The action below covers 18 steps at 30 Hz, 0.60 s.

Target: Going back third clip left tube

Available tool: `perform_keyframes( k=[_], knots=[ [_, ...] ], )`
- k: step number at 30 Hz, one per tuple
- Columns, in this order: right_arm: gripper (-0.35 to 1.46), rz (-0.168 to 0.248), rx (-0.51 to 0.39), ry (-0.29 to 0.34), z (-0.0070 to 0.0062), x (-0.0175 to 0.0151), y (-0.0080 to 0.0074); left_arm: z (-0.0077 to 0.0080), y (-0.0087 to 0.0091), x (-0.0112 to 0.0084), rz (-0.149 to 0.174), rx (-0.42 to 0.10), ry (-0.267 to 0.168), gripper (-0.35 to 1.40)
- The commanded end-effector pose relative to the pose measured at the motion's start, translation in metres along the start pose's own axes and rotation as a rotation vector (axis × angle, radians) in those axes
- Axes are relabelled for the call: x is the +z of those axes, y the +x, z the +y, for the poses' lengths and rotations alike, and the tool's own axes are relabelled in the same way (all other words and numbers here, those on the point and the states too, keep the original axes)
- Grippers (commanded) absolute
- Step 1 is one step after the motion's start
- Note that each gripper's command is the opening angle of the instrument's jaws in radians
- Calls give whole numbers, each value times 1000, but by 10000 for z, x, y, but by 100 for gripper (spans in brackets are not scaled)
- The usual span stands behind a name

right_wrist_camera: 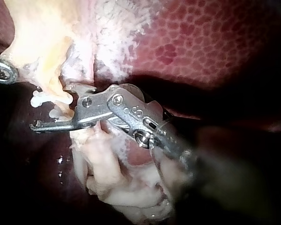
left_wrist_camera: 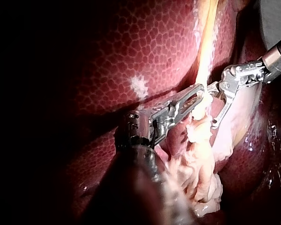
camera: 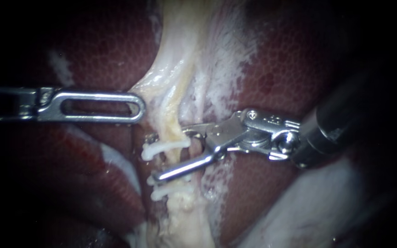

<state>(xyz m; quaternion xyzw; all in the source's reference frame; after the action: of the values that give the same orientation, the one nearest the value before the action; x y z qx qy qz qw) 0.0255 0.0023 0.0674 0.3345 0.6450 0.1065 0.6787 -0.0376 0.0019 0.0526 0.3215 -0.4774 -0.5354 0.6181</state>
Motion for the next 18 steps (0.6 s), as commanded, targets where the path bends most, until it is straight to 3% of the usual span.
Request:
perform_keyframes(
  k=[1,4,11,18],
  knots=[
    [60,-2,-21,-1,1,0,0,0,0,0,0,0,0,-35],
    [60,-5,-62,-1,2,-1,1,0,0,0,0,0,0,-35],
    [60,-5,-62,-4,-1,-7,0,0,0,0,0,0,0,-35],
    [60,-8,-60,-39,-11,-39,-7,1,0,-1,1,0,1,-35]
  ],
)
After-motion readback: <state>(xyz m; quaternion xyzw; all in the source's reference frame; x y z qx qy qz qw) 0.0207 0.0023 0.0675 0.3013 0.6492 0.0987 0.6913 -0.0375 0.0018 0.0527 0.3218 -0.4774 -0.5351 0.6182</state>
